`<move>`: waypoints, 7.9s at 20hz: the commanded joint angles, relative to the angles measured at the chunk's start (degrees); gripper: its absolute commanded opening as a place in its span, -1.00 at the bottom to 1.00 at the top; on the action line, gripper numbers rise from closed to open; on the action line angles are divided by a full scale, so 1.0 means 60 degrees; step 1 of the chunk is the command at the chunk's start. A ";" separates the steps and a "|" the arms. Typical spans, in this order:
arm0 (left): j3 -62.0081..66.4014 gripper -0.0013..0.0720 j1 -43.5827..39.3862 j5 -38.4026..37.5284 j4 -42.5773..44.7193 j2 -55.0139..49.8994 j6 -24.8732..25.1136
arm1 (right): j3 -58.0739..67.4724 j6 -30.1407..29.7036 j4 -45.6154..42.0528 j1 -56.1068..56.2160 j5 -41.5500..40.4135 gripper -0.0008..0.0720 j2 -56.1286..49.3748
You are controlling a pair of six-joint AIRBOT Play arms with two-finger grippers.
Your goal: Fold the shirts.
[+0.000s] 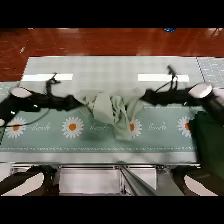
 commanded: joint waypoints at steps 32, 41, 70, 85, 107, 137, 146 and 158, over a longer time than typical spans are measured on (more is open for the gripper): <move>0.0397 -0.92 -0.0131 0.2951 0.8601 0.4827 -0.5359 | 0.0040 0.0750 -0.2943 -0.1406 0.1800 -0.91 0.3024; 0.1657 -0.92 -0.0142 0.5191 0.7129 -0.0521 -0.5890 | 0.3104 -0.0576 0.0007 -0.1417 -0.0572 -0.91 -0.4003; -0.3421 0.25 0.4517 0.0066 0.2594 -0.0171 -0.1698 | -0.3523 -0.1217 -0.1249 -0.5978 0.2160 0.14 0.2131; -0.2510 -0.92 0.4087 -0.0266 0.2601 -0.0240 -0.1195 | -0.4492 0.0015 -0.1628 -0.3956 0.1151 0.14 0.0215; 0.8098 -0.92 0.5031 0.0339 -0.1555 0.3053 0.0284 | 1.0276 0.1089 -0.4339 -0.1486 0.3442 -0.91 0.0823; 0.6080 -0.92 0.0036 0.1683 0.6594 -0.3617 -0.4758 | 0.3552 -0.0062 -0.3337 -0.1486 -0.0229 -0.91 -0.3246; 0.9038 -0.92 0.0364 -0.1923 0.5938 -0.5818 -0.3799 | 0.6808 0.0368 -0.3304 -0.1661 0.1566 -0.91 -0.6186; 0.6477 -0.92 0.0634 -0.4189 0.7136 -0.5603 -0.2991 | 0.5333 -0.0029 -0.4812 -0.1880 0.4433 -0.91 -0.6193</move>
